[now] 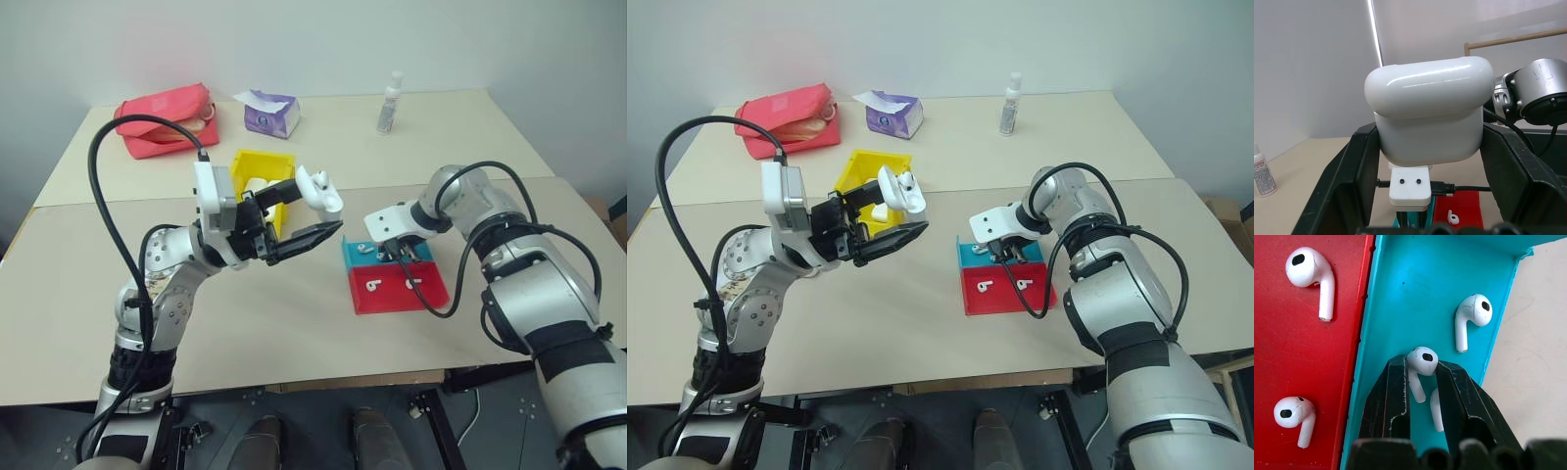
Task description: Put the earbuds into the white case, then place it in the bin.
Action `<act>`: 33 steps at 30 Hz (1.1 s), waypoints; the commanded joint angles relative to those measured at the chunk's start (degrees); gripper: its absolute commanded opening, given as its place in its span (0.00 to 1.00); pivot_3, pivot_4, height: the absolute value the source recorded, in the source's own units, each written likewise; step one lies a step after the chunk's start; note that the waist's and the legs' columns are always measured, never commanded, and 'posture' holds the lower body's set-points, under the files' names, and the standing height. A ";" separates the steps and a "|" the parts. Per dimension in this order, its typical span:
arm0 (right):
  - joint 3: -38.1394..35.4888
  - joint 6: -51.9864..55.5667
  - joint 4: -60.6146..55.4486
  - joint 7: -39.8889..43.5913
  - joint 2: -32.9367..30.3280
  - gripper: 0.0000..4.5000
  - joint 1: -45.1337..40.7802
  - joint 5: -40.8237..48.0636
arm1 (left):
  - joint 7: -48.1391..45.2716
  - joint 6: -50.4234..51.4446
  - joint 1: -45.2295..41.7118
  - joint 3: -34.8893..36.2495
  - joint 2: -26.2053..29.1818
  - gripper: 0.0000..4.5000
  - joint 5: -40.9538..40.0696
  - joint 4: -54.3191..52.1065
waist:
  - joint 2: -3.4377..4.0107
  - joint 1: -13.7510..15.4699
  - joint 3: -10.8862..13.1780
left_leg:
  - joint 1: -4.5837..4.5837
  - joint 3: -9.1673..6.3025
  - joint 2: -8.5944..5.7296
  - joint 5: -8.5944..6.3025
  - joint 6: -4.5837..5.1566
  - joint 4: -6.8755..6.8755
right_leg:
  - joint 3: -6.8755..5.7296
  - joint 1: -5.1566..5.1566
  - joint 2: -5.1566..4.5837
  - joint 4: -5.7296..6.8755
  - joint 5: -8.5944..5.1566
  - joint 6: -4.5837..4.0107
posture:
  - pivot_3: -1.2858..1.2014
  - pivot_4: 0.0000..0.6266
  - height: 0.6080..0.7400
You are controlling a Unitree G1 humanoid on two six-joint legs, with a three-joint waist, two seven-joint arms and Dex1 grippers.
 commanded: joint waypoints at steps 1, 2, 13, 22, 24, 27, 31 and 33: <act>-0.08 0.41 0.15 -0.14 0.01 0.14 0.48 -0.12 | 0.25 -0.11 -0.40 0.61 0.28 0.63 -1.27 -2.16 | 0.00 0.00 0.00 | 0.00 0.00 0.00 0.00 0.00 0.00 | 0.00 0.00 0.00 0.00 0.00 0.00 | 0.52 0.24 1.00; -0.38 0.78 0.13 -0.18 0.03 0.14 0.47 0.17 | 0.26 -0.09 -0.41 0.57 0.27 0.63 -1.29 -2.13 | 0.00 -0.01 0.00 | 0.00 0.00 0.00 0.00 0.00 0.00 | 0.00 0.00 0.00 0.00 0.00 0.00 | 0.52 0.24 1.00; -14.27 13.19 -13.13 9.61 -4.93 0.14 2.39 16.72 | -2.51 -0.07 -2.77 -0.72 -0.83 0.63 -2.51 0.99 | 0.00 0.08 0.00 | -0.11 -0.01 0.00 0.00 0.00 0.00 | -0.02 -0.05 -0.01 -0.01 0.00 0.00 | 0.52 0.24 1.00; -35.32 43.55 -62.61 0.59 -13.77 0.14 27.77 37.19 | -5.79 -0.85 -5.73 -2.30 -3.14 0.63 -2.64 4.38 | -0.01 1.73 0.00 | -0.20 -0.07 -0.02 -0.08 0.14 0.05 | -0.07 -0.05 -0.03 -0.01 0.00 0.00 | 0.52 0.24 1.00; -43.49 51.70 -73.44 -5.25 -11.88 0.14 33.68 45.64 | -6.45 -0.91 -6.11 -2.68 -3.52 0.63 -2.68 4.89 | -0.01 2.00 0.00 | -0.24 -0.06 -0.02 -0.09 0.15 0.10 | -0.06 -0.07 -0.06 0.00 0.00 0.00 | 0.52 0.24 1.00; -52.92 64.63 -86.75 -15.10 -7.55 0.14 38.92 60.04 | -8.23 -1.90 -6.64 -3.12 -3.50 0.63 -1.87 6.41 | 0.00 1.83 -0.01 | -0.18 -0.02 -0.02 -0.28 0.52 0.14 | 0.01 -0.06 -0.06 0.04 0.00 0.00 | 0.52 0.24 1.00; -57.42 75.28 -99.84 -29.42 -1.46 0.14 42.61 76.06 | -9.53 -1.73 -8.61 -3.44 -4.11 0.63 -1.97 9.16 | 0.02 1.85 -0.03 | 0.00 -0.06 0.00 -0.30 0.60 0.09 | 0.01 0.04 -0.03 0.16 0.00 0.00 | 0.52 0.24 1.00; -57.86 77.30 -103.03 -36.38 1.21 0.14 42.77 83.67 | -10.41 -1.78 -9.07 -4.01 -4.51 0.63 -1.95 10.13 | 0.02 1.78 -0.03 | 0.02 -0.04 -0.03 -0.29 0.62 0.09 | 0.04 0.04 -0.05 0.20 0.00 0.00 | 0.52 0.24 1.00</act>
